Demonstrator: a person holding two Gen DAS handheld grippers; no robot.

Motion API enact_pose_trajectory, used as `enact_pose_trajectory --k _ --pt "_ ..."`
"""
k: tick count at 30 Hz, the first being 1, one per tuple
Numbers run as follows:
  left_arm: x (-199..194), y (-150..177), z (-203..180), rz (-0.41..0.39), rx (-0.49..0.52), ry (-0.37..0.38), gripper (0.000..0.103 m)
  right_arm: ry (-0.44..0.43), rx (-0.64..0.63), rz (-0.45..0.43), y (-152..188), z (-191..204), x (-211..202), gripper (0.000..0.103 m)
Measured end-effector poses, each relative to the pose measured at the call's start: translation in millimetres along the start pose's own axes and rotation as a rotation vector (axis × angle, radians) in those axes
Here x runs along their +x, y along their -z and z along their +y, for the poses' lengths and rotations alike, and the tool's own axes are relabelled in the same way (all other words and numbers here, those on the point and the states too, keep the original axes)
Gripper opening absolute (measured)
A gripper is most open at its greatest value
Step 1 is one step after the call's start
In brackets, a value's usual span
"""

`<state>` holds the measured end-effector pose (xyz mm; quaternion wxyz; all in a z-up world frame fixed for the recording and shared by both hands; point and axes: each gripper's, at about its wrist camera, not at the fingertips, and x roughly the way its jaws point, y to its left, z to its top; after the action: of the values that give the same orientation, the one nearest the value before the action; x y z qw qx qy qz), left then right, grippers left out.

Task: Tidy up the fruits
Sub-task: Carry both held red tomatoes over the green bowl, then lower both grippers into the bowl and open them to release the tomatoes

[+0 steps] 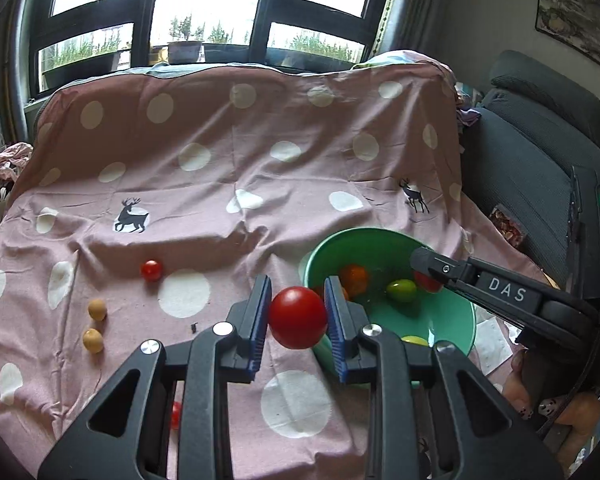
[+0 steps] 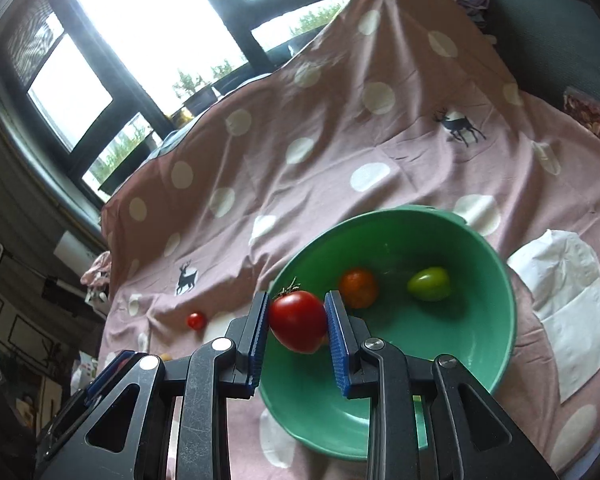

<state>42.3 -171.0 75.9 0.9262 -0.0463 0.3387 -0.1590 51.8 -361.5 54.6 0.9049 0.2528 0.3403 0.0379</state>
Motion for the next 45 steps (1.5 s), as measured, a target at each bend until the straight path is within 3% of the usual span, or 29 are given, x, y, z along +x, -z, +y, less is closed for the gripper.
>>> enact_pose_trajectory --k 9,17,45 --pt "44.9 5.8 -40.6 0.102 0.054 0.104 0.027 0.038 0.108 -0.002 -6.1 -47.2 -7.4 0.029" --pt "71.2 15.5 -57.1 0.18 0.07 0.116 0.027 0.078 0.12 0.035 -4.3 -56.4 1.2 0.029" --pt "97.6 29.1 -70.3 0.257 0.084 0.149 0.027 0.145 0.106 0.088 -1.8 -63.2 13.1 0.029"
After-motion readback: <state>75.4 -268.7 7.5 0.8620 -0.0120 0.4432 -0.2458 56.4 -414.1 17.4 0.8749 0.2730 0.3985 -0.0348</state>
